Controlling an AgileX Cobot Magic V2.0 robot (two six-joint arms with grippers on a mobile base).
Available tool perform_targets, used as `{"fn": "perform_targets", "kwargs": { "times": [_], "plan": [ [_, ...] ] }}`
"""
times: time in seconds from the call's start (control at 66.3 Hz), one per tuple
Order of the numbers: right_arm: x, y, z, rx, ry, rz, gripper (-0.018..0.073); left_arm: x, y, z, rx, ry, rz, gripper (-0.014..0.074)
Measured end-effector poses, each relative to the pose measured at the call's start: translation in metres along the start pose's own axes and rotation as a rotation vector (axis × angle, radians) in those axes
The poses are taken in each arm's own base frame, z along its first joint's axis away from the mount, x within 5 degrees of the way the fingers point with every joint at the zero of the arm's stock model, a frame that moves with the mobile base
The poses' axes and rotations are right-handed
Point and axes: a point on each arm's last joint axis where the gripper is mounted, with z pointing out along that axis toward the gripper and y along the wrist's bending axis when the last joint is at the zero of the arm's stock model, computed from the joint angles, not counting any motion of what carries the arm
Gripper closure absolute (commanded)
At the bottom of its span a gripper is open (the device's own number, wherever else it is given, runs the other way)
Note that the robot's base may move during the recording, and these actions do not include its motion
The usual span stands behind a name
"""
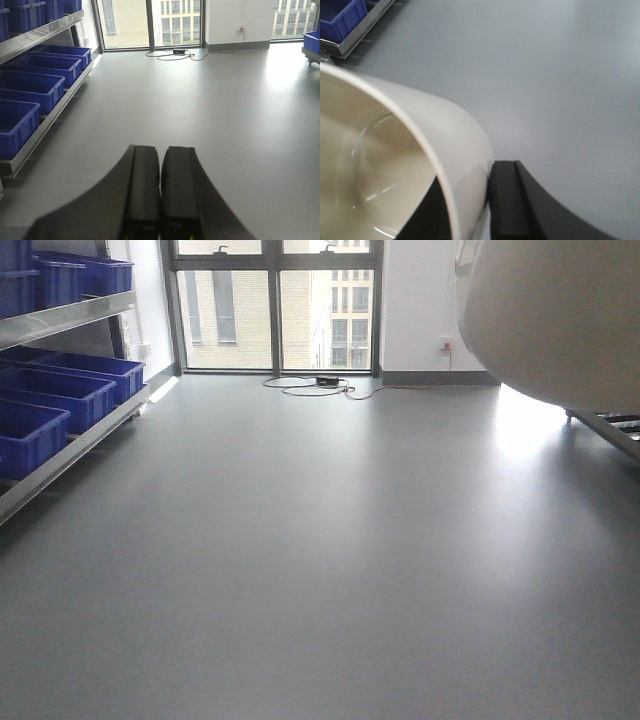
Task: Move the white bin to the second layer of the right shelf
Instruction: 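Drive toward the windows holding the bin in the right gripper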
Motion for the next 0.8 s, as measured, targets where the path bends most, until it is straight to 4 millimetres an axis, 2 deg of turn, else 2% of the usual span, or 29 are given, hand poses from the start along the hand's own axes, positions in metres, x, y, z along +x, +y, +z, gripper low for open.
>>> {"fn": "perform_targets", "kwargs": {
  "times": [0.799],
  "plan": [
    [0.0000,0.0000,0.0000,0.000,0.000,0.000,0.0507,0.0000,0.0000,0.0000,0.000,0.000,0.000,0.0512]
  ]
}}
